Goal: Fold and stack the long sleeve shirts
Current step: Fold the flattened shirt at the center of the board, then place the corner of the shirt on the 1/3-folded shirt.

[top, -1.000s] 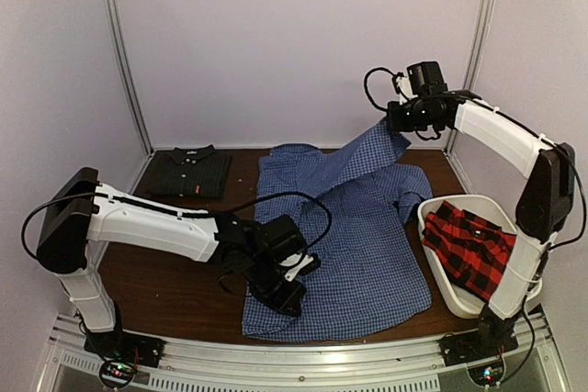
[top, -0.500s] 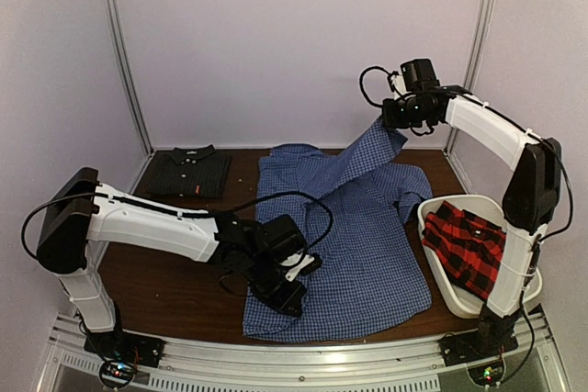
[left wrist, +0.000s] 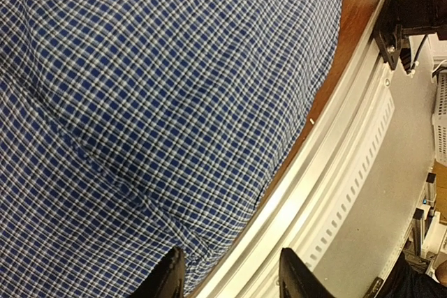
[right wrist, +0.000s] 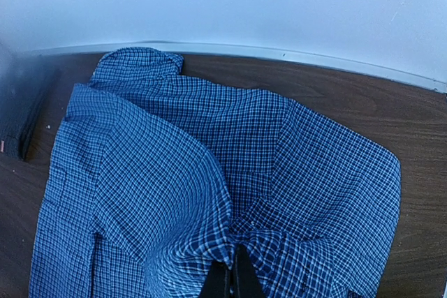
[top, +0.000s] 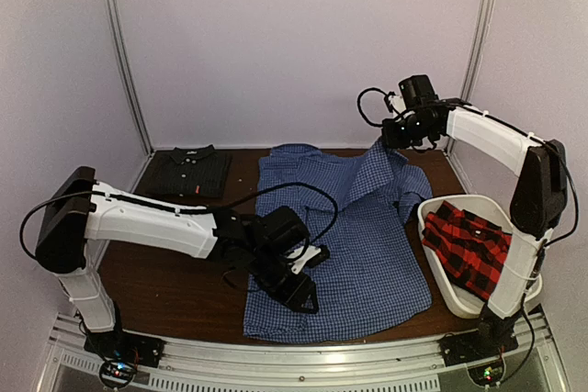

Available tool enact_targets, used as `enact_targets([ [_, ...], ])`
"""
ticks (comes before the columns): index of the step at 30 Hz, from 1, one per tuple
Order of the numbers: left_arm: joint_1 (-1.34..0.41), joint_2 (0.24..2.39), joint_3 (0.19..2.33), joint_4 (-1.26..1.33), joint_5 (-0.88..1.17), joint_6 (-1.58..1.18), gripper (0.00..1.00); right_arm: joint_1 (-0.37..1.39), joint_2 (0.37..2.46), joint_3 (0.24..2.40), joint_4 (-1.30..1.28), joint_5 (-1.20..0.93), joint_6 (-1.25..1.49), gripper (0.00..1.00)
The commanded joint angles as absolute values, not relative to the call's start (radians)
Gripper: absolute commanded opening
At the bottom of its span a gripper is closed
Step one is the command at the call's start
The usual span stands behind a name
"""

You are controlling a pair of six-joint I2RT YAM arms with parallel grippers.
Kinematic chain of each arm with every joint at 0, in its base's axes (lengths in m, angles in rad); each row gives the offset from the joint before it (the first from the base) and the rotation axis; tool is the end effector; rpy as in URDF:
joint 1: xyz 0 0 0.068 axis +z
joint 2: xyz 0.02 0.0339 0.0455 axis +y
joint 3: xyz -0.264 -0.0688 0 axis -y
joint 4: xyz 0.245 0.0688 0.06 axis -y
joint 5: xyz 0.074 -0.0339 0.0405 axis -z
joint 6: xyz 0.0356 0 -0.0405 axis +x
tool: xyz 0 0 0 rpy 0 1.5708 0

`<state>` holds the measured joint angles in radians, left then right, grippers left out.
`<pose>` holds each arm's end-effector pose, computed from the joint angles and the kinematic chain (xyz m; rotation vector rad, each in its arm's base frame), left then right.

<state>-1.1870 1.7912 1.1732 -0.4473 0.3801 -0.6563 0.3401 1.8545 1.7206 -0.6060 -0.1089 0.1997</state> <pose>0.1241 -0.3425 0.1844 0.9249 2.8386 -0.9602 0.3998 0.1456 0.3200 -0.2201 2.3285 0.3979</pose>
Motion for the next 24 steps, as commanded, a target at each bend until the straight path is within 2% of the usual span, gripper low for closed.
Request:
enact_targets([
  [1, -1.120, 1.712, 1.157, -0.366, 0.378, -0.698, 0.45, 0.389, 1.756, 1.650, -0.615, -0.112, 0.170, 0.00],
  [10, -0.947, 1.577, 0.924, -0.257, 0.309, -0.843, 0.35, 0.566, 1.730, 1.552, -0.647, -0.057, 0.158, 0.00],
  [17, -0.937, 1.571, 0.825, -0.223, 0.304, -0.892, 0.22, 0.721, 1.774, 1.514, -0.674, -0.045, 0.158, 0.00],
  [24, -0.941, 1.533, 0.755, -0.222, 0.291, -0.913, 0.19, 0.828, 1.829, 1.490, -0.697, -0.052, 0.161, 0.00],
])
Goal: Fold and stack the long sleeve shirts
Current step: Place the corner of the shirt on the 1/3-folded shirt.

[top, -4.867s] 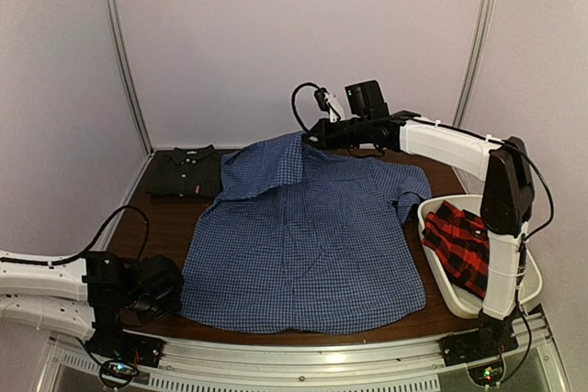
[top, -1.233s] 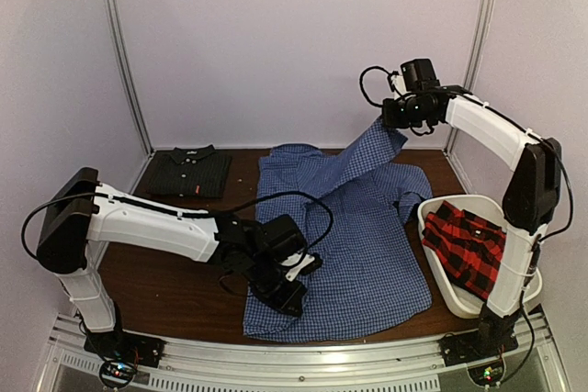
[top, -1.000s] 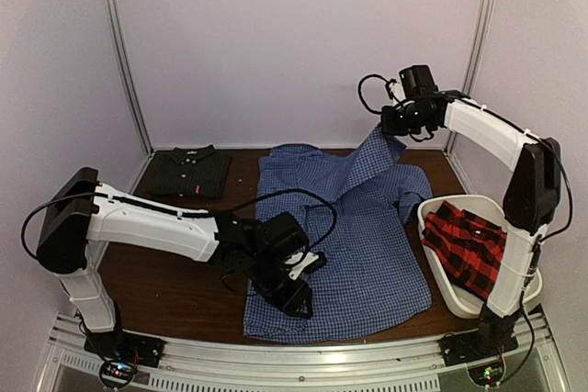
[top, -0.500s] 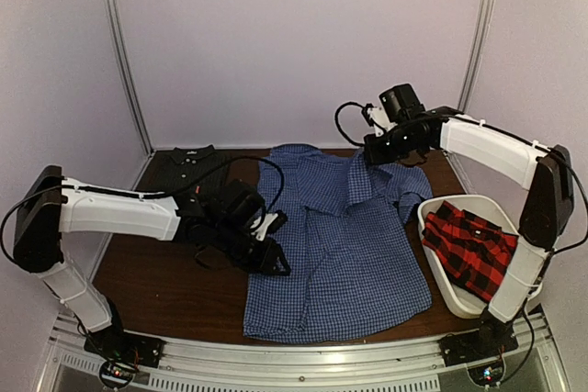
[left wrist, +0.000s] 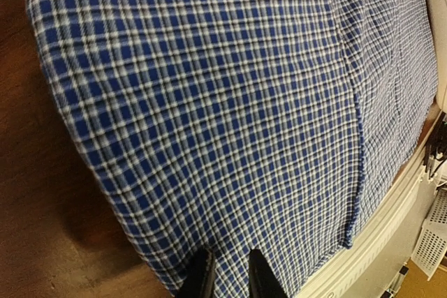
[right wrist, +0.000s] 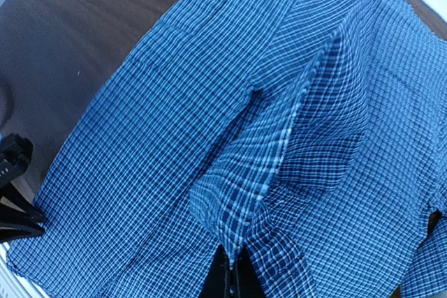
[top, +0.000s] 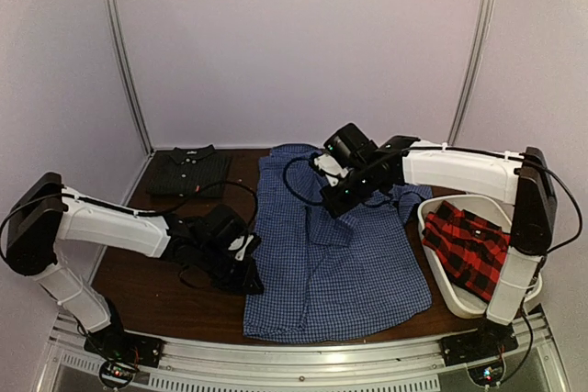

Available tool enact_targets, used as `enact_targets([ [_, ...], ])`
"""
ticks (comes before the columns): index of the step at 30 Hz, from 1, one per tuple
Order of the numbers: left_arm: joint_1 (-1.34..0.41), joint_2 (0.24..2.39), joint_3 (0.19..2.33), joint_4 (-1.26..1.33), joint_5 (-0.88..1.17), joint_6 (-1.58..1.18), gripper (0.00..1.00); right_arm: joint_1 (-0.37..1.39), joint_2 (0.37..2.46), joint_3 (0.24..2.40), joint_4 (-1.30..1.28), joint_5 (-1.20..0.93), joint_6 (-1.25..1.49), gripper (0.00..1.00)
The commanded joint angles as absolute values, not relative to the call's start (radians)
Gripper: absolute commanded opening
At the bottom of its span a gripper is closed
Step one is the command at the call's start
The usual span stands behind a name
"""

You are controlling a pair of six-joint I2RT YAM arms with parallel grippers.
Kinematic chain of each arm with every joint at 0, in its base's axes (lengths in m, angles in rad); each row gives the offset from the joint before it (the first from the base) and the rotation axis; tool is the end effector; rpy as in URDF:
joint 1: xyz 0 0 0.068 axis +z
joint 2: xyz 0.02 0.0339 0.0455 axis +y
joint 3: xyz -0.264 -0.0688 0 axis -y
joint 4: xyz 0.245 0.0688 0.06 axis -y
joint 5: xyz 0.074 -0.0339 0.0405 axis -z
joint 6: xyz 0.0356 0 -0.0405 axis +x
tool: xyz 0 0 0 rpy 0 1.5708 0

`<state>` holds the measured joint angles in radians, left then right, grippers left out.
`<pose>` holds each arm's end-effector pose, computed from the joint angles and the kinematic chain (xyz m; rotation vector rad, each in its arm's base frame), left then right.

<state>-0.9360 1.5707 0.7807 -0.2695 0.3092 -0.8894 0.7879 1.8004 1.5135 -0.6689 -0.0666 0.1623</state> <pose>0.1620 -0.2382 0.1516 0.1881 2.9346 -0.8876 0.2771 0.2818 0.2693 -0.8223 2.4536 0.4525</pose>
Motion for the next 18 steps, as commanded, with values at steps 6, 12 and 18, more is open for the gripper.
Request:
enact_targets([
  [6, -0.953, 1.549, 0.749, -0.221, 0.291, -0.913, 0.19, 0.897, 1.873, 1.512, -0.686, -0.132, 0.184, 0.00],
  [12, -0.954, 1.520, 0.798, -0.270, 0.246, -0.890, 0.23, 0.946, 1.928, 1.523, -0.613, -0.251, 0.219, 0.09],
  [18, -0.954, 1.492, 0.825, -0.275, 0.210, -0.894, 0.30, 0.945, 1.934, 1.521, -0.497, -0.315, 0.281, 0.20],
])
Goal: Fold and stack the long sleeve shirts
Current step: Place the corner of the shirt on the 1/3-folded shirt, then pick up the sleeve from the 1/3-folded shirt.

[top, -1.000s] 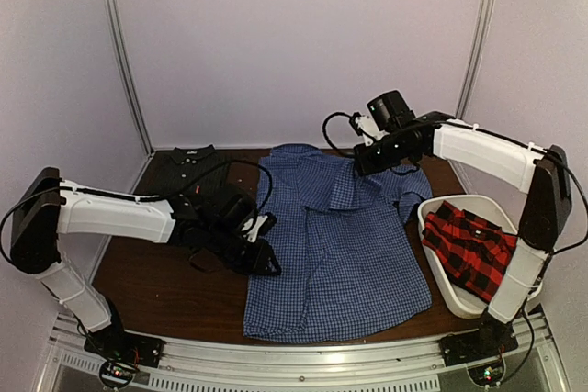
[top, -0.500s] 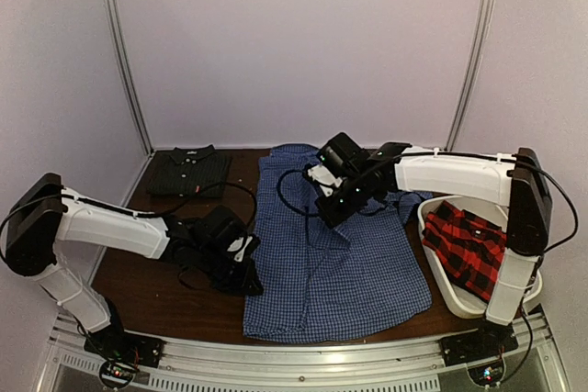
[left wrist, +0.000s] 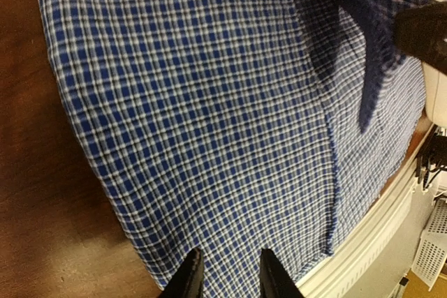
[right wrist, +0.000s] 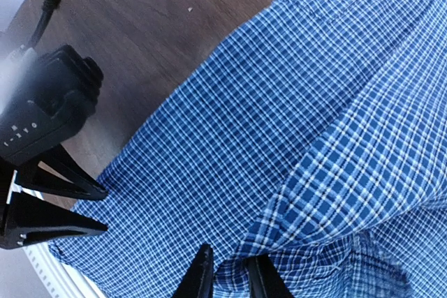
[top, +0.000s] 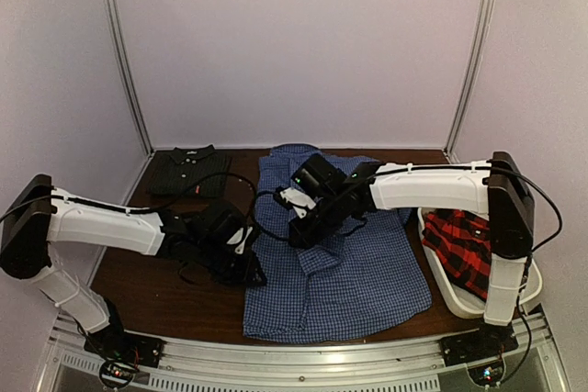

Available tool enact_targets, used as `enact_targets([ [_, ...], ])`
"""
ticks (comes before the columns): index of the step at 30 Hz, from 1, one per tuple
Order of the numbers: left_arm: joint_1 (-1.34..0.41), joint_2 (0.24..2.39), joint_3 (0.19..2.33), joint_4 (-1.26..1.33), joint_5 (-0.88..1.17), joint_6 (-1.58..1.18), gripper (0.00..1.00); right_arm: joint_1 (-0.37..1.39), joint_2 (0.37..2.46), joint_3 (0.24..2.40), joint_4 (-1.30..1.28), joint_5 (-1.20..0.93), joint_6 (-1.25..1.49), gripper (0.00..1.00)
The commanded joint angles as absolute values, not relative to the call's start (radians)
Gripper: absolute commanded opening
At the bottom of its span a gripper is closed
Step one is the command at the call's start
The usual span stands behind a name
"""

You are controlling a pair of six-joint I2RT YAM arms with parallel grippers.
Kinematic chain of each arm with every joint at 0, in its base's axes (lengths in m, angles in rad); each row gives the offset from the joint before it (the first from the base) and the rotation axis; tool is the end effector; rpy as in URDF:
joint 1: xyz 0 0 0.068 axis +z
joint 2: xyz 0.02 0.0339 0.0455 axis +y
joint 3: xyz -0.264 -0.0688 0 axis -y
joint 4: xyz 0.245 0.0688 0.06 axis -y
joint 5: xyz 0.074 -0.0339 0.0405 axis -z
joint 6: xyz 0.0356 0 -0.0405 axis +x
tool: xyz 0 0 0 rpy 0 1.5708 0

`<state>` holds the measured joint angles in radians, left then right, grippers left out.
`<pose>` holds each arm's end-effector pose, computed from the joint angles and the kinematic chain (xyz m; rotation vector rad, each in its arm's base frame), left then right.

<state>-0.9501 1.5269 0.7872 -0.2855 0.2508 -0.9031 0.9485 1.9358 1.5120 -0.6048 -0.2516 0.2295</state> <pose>0.1592 -0.2379 0.1637 0.1695 2.8816 -0.8637 0.2366 0.3450 0.2211 -1.0543 2.5313 0.7113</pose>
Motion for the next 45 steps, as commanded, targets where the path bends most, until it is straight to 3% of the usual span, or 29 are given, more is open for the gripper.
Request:
enact_targets([
  [1, -0.954, 1.492, 0.827, -0.269, 0.210, -0.894, 0.31, 0.943, 1.934, 1.521, -0.478, -0.317, 0.291, 0.20],
  [5, -0.954, 1.498, 0.839, -0.239, 0.220, -0.896, 0.36, 0.937, 1.937, 1.552, -0.467, -0.316, 0.311, 0.27],
  [13, -0.954, 1.506, 0.852, -0.172, 0.222, -0.916, 0.44, 0.910, 1.855, 1.513, -0.479, -0.271, 0.304, 0.57],
  [15, -0.953, 1.511, 0.856, -0.171, 0.206, -0.920, 0.44, 0.903, 1.828, 1.486, -0.480, -0.256, 0.304, 0.60],
  [37, -0.923, 1.706, 0.933, -0.105, 0.177, -0.908, 0.47, 0.924, 1.675, 1.100, -0.280, -0.177, 0.356, 0.67],
  [45, -0.923, 1.743, 0.949, -0.062, 0.188, -0.909, 0.40, 0.939, 1.727, 1.092, -0.229, -0.124, 0.359, 0.55],
])
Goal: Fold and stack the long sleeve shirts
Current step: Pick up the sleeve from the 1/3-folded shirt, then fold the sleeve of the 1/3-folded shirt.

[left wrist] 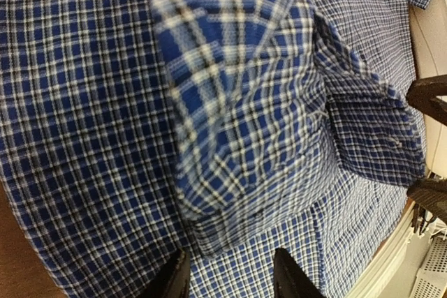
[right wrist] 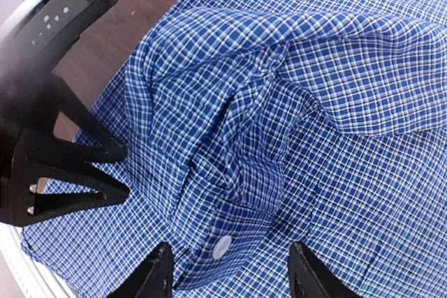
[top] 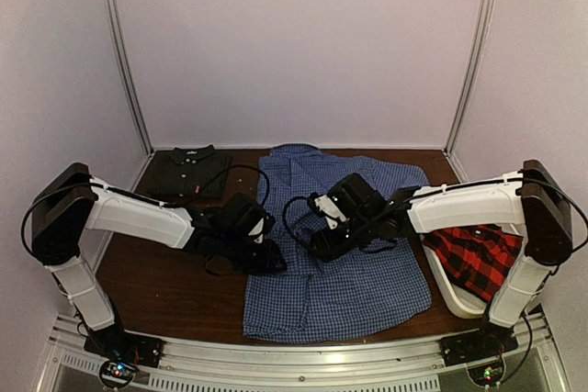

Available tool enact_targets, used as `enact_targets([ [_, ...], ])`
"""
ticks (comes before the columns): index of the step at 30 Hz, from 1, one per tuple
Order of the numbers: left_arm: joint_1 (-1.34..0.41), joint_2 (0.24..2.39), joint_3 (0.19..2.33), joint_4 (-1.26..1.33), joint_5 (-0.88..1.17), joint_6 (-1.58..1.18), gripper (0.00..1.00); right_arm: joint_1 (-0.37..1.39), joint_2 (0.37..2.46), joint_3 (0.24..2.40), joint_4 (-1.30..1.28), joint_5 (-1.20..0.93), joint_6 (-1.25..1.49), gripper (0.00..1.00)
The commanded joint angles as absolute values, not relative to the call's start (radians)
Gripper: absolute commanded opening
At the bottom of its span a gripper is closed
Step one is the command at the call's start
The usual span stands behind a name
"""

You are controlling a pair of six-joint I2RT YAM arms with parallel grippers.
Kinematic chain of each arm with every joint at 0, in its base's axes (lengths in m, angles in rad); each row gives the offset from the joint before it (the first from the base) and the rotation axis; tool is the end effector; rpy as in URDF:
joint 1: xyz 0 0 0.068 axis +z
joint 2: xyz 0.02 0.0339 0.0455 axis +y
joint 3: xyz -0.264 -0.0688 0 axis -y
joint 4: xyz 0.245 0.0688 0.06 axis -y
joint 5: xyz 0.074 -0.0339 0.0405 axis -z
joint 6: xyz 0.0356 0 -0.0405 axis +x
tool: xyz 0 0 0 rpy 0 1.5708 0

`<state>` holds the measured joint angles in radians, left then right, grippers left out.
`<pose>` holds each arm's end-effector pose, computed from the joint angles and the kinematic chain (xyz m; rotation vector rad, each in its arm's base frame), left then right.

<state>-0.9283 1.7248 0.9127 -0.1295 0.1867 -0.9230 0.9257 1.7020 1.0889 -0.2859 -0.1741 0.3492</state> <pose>0.1965 -0.2735 0.1497 0.0919 2.7752 -0.8779 0.2099 0.2892 0.1980 -0.8176 2.4779 0.7248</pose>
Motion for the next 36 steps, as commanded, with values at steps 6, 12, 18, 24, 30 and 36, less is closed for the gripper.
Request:
enact_targets([
  [6, -0.923, 1.736, 0.960, -0.061, 0.208, -0.906, 0.16, 0.949, 1.755, 1.126, -0.272, -0.116, 0.359, 0.25],
  [12, -0.923, 1.701, 0.979, -0.095, 0.229, -0.896, 0.00, 0.962, 1.763, 1.208, -0.423, -0.102, 0.334, 0.03],
  [18, -0.923, 1.626, 0.974, -0.174, 0.277, -0.905, 0.00, 0.981, 1.765, 1.294, -0.633, -0.129, 0.324, 0.00],
  [24, -0.923, 1.568, 0.947, -0.264, 0.310, -0.901, 0.00, 1.032, 1.803, 1.345, -0.710, -0.204, 0.344, 0.00],
  [30, -0.923, 1.565, 0.893, -0.296, 0.342, -0.889, 0.00, 1.075, 1.873, 1.380, -0.670, -0.250, 0.367, 0.02],
  [36, -0.923, 1.556, 0.853, -0.323, 0.320, -0.890, 0.00, 1.078, 1.856, 1.329, -0.589, -0.298, 0.391, 0.21],
])
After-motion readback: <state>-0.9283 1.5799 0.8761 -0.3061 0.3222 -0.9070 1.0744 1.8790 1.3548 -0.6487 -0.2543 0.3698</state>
